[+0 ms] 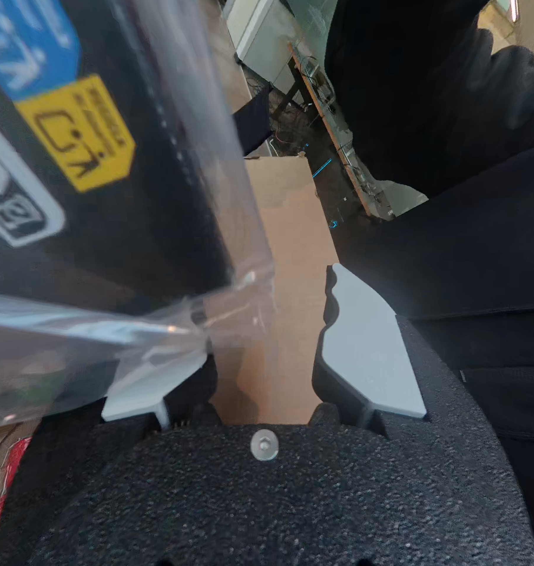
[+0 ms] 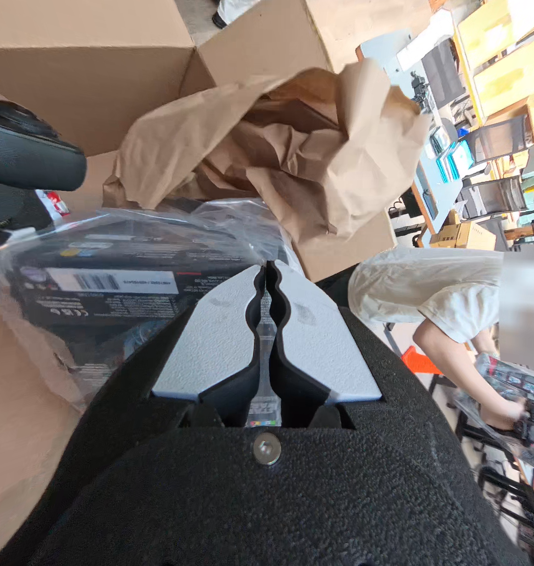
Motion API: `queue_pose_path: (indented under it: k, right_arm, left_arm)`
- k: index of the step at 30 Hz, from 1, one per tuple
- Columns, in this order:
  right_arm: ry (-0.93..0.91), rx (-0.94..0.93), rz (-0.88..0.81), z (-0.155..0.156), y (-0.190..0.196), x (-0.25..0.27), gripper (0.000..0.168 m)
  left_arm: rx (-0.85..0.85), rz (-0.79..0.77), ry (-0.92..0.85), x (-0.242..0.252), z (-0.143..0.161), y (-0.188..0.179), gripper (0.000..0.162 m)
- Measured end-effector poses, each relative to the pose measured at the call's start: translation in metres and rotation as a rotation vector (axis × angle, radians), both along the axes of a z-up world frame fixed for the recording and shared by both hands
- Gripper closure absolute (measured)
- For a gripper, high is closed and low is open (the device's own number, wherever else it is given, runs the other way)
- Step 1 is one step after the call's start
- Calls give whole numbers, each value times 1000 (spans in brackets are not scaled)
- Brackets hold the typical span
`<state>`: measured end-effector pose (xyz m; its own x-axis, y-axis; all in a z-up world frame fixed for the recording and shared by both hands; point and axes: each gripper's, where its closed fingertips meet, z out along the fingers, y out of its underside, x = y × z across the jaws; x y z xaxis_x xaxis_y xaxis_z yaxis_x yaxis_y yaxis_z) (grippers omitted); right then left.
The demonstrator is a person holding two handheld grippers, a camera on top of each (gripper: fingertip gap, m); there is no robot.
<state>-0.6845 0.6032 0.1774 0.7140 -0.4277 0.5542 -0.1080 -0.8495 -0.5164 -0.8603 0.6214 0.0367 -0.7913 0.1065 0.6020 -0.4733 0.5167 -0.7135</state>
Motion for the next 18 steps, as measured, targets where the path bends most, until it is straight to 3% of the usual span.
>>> queue_pose_path:
  k: [4,10,14,18]
  right_arm:
    - [43,196,-10,-7,-12,-1,168]
    - [-1,218,-36,4,-31,-3,168]
    - [-36,223,-60,11,-45,-7,168]
    - [-45,247,-65,14,-52,-11,168]
  left_arm:
    - [23,-77,14,-14,-2,-22,105]
    - [152,-149,-56,-24,-4,-23,90]
    - [178,-192,-118,-35,23,8,88]
    - [179,-76,-426,6,66,30,81]
